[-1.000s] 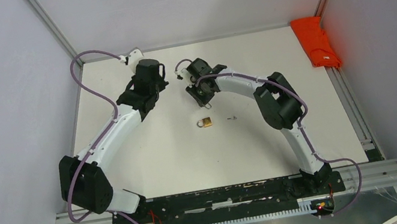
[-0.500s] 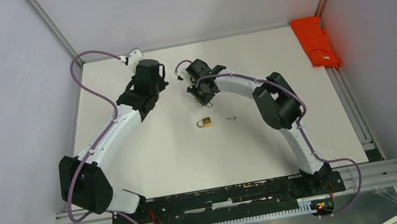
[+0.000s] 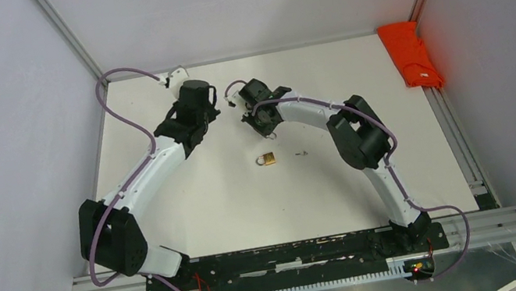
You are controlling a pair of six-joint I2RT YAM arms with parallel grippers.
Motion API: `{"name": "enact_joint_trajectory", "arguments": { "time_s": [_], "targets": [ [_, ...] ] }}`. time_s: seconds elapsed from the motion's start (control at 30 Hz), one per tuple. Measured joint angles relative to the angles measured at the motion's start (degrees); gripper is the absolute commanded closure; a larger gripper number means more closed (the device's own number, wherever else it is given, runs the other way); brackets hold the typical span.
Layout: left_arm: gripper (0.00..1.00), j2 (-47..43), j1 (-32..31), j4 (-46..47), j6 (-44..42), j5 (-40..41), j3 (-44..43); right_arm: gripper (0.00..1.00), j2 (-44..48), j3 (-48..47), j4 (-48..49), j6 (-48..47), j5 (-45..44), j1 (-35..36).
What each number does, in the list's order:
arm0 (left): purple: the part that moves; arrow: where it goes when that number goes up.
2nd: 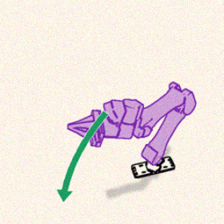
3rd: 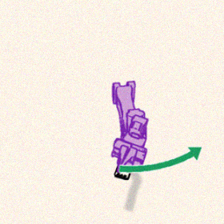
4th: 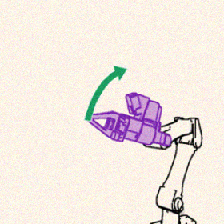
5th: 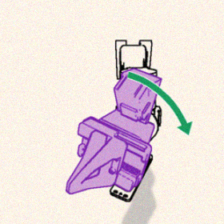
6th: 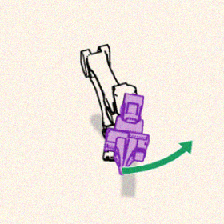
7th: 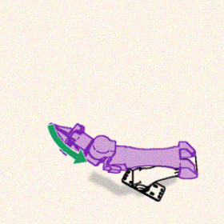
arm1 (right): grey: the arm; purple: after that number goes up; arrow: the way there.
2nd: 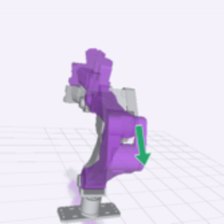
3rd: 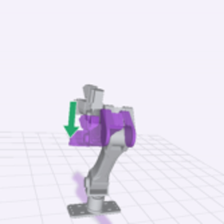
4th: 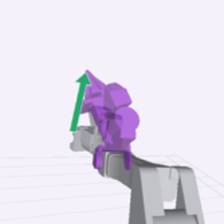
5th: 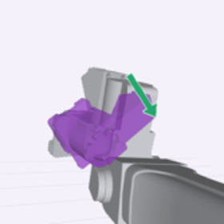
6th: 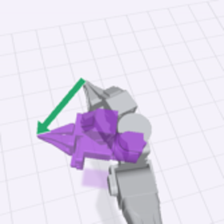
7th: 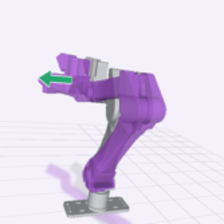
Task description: Unlock with the key
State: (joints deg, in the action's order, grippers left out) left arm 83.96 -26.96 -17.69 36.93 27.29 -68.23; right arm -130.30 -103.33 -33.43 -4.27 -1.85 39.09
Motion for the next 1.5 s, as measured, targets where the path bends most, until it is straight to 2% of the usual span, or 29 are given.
{"name": "enact_joint_trajectory", "arguments": {
  "time_s": [0.17, 0.53, 0.73, 1.0, 1.03, 1.2, 1.3, 1.5],
  "targets": [
    [0.98, 0.42, 0.00, -0.02, 0.74, 0.13, 0.83, 1.00, 0.00, -0.07, -0.11, -0.13, 1.70, -0.52],
    [0.98, 2.19, 0.00, 1.07, 1.75, 0.11, 3.23, 1.00, 1.31, 1.16, 1.27, 1.92, 11.65, -4.20],
    [0.98, 5.31, 0.00, 5.57, 2.10, -2.45, 5.53, 1.00, 3.96, 3.13, 3.96, 3.67, 18.01, -6.43],
    [0.98, 12.26, 0.00, 16.26, 2.08, -10.95, 5.97, 1.00, 5.11, 5.51, 8.28, 6.62, 25.11, -8.92],
    [0.98, 13.07, 0.00, 17.20, 2.10, -11.69, 5.95, 0.99, 5.11, 5.81, 8.52, 6.73, 25.38, -9.14],
    [0.98, 16.57, 0.00, 19.65, 2.08, -13.94, 5.95, 0.75, 5.20, 6.75, 8.07, 6.25, 23.30, -9.18],
    [0.98, 16.90, 0.00, 19.65, 2.08, -13.68, 5.95, 0.69, 5.20, 6.71, 6.93, 5.09, 20.39, -8.46],
    [0.98, 16.85, 0.22, 19.58, 2.08, -12.98, 5.70, 0.68, 4.57, 4.50, 4.02, 3.98, 14.62, -6.99]
  ]
}}
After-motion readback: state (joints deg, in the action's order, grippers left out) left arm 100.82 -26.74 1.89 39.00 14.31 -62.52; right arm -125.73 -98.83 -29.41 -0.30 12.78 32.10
